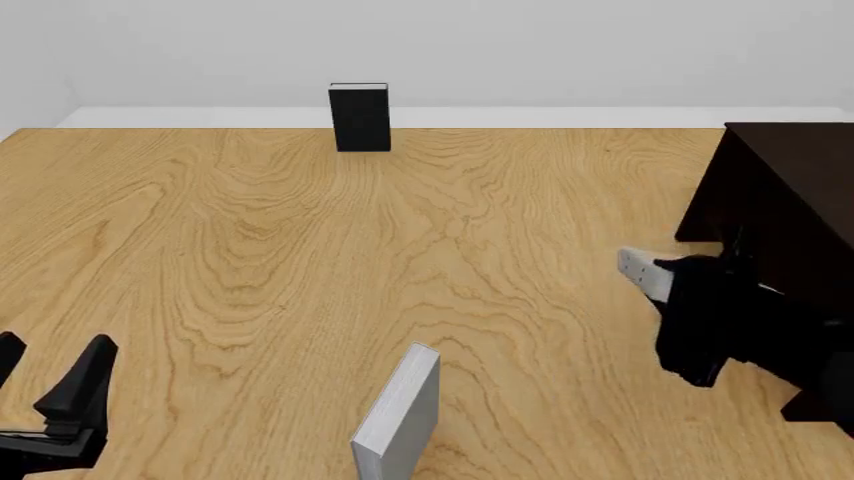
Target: Pick up the book on the right and place it on the cabinet shelf.
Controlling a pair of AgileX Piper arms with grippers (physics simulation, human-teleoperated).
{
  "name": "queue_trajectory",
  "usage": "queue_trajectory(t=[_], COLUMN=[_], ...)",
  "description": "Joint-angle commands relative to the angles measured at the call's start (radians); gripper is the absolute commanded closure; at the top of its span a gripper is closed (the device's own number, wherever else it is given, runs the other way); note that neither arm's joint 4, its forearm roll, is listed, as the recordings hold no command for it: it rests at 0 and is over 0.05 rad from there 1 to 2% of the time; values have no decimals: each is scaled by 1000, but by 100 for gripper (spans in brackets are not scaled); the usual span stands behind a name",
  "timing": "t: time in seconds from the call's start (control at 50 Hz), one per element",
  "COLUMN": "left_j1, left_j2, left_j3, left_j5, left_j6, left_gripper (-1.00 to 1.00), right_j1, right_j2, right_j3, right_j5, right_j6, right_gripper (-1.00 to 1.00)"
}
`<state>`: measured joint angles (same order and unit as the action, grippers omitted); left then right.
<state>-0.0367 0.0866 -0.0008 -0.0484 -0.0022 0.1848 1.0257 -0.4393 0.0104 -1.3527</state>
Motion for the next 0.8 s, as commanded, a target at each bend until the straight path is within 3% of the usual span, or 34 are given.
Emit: queue_trajectory(t=[0.02, 0.12, 0.2, 0.26, 0.3, 0.34, 0.38, 0.48, 0.8], left_j1=[1, 2, 2, 3, 3, 3, 3, 3, 1], left_j2=[-4, -3, 6, 3, 3, 7, 7, 28, -1], left_j3=[0, 0, 0, 0, 0, 0, 0, 0, 0], left_j5=[3, 2, -6, -3, -3, -6, -7, -28, 0], left_j6=[1, -1, -1, -1, -1, -1, -1, 1, 2], left_gripper=[-100, -100, -100, -100, -100, -100, -100, -100, -100], right_j1=[-50, -51, -49, -42, -39, -41, -43, -64, -113], right_j2=[49, 93, 106, 136, 131, 150, 132, 157, 153], right_j3=[122, 151, 154, 184, 175, 186, 168, 183, 169], right_j5=[-325, -457, -492, -585, -582, -634, -594, -644, -639], right_j6=[-120, -169, -174, -225, -214, -242, -212, -236, -224], right_gripper=[100, 100, 100, 100, 100, 100, 100, 100, 100])
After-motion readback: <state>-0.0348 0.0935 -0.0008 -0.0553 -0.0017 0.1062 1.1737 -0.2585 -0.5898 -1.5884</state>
